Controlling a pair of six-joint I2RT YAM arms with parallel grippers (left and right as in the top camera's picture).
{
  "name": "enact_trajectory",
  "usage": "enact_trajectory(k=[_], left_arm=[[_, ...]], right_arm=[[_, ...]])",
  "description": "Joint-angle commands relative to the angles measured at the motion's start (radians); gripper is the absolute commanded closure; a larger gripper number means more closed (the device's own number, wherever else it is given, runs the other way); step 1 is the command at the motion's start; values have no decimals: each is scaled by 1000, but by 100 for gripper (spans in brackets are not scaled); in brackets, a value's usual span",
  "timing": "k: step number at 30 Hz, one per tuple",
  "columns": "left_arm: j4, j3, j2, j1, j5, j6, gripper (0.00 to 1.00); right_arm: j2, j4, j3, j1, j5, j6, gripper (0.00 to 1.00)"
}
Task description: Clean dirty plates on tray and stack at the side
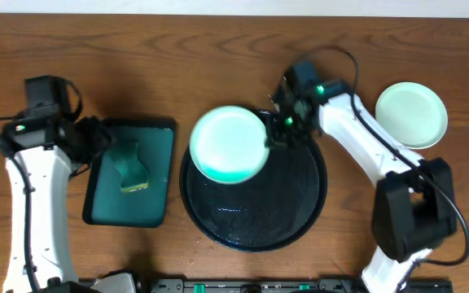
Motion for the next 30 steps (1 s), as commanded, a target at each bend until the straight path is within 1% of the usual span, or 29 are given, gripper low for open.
enact_trajectory(k=[1, 5, 8, 12, 17, 20, 23, 30], left_arm=[[-5, 0, 0, 48, -4, -5, 20], [-4, 0, 0, 91, -7, -8, 20], [-2, 0, 2, 161, -14, -52, 20], [-2, 0, 18, 268, 63, -49, 20], [-12, 0, 60, 373, 98, -47, 20], [-19, 0, 84, 406, 127, -46, 20], [-24, 0, 101, 417, 153, -46, 20], [-31, 0, 105, 417, 153, -46, 19]], right_arm=[[49, -60, 191, 37, -44, 11, 98], [150, -152, 408, 79, -40, 8, 99], [225, -198, 542, 113, -36, 7, 98], [303, -216, 666, 172, -4, -9, 99], [350, -212, 738, 260, 139, -13, 99], [357, -212, 746, 311, 229, -16, 98], [357, -212, 746, 372, 360, -32, 98], [357, -208, 746, 491, 578, -34, 98]])
